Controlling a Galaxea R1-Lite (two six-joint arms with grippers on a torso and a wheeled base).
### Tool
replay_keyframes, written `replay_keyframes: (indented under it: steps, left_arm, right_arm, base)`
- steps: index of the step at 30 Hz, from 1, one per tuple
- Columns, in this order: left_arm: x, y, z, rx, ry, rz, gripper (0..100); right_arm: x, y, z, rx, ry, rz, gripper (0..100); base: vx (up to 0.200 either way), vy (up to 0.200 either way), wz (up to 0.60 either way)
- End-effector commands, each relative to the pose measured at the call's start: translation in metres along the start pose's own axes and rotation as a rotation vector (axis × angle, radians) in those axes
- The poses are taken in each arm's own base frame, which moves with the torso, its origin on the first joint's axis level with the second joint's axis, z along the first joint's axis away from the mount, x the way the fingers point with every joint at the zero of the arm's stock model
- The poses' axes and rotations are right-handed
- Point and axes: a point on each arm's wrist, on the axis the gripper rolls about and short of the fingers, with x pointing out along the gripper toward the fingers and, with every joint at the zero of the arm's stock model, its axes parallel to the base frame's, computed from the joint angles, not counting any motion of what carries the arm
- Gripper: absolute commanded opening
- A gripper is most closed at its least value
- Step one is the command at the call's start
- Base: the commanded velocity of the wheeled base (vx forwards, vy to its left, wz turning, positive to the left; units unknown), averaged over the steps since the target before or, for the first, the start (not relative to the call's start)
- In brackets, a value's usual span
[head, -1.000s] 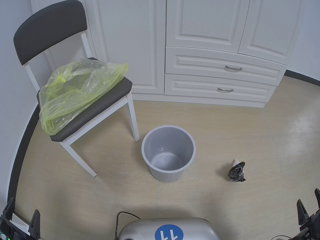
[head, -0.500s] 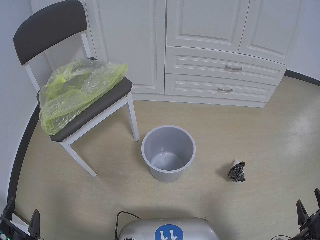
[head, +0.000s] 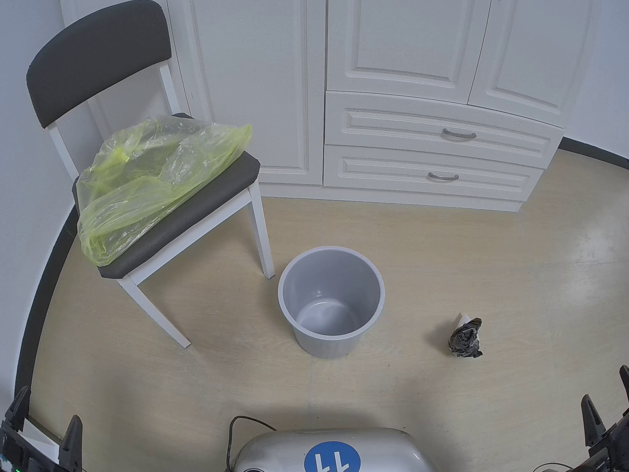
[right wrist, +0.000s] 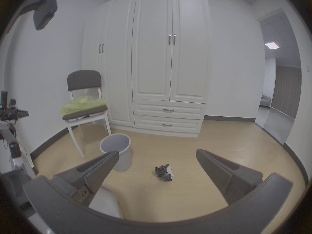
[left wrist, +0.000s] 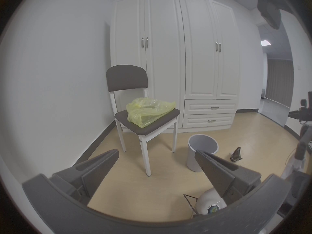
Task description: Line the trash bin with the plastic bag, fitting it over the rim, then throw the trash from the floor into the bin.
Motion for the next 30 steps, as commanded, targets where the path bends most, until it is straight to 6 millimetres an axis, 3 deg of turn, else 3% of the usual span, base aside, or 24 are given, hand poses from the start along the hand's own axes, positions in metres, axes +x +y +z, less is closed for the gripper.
replay_keyframes:
  steps: [1,3,4,5,9,14,18,22,27,30]
  left_arm:
    - [-0.001,0.001,0.001,-0.07,-0.041,0.026,100]
    - [-0.002,0.001,0.007,-0.117,-0.088,0.027,100]
    - [-0.008,0.002,0.031,-0.239,-0.25,0.005,100]
    - [-0.009,0.001,0.035,-0.245,-0.271,-0.004,100]
    - [-0.008,0.001,0.028,-0.14,-0.209,0.005,100]
    - [-0.012,0.001,0.037,-0.032,-0.197,0.013,100]
    - [-0.012,0.004,0.054,0.005,-0.018,-0.04,100]
    - [-0.011,0.009,0.064,0.014,0.179,-0.149,100]
    - [0.005,0.009,0.068,0.039,0.318,-0.145,100]
    - [0.028,0.006,0.071,0.059,0.452,-0.108,100]
  right_arm:
    - [-0.005,-0.001,0.018,0.12,-0.121,0.0,100]
    - [-0.007,-0.001,0.025,0.18,-0.153,-0.003,100]
    - [-0.009,-0.002,0.03,0.232,-0.172,-0.016,100]
    - [-0.009,-0.002,0.028,0.204,-0.163,-0.021,100]
    - [-0.005,-0.001,0.017,0.126,-0.119,-0.011,100]
    - [0.001,-0.001,0.029,0.03,-0.044,0.068,100]
    - [0.016,-0.003,0.056,0.027,0.103,0.126,100]
    - [0.036,-0.004,0.07,0.032,0.243,0.142,100]
    - [0.058,-0.003,0.076,0.031,0.365,0.152,100]
    - [0.094,-0.002,0.085,0.009,0.478,0.167,100]
  base:
    - [0.0,0.0,0.0]
    - [0.0,0.0,0.0]
    - [0.0,0.0,0.0]
    - [0.0,0.0,0.0]
    - [0.0,0.0,0.0]
    - [0.0,0.0,0.0]
    - [0.0,0.0,0.0]
    - [0.0,0.0,0.0]
    - [0.0,0.0,0.0]
    - [0.0,0.0,0.0]
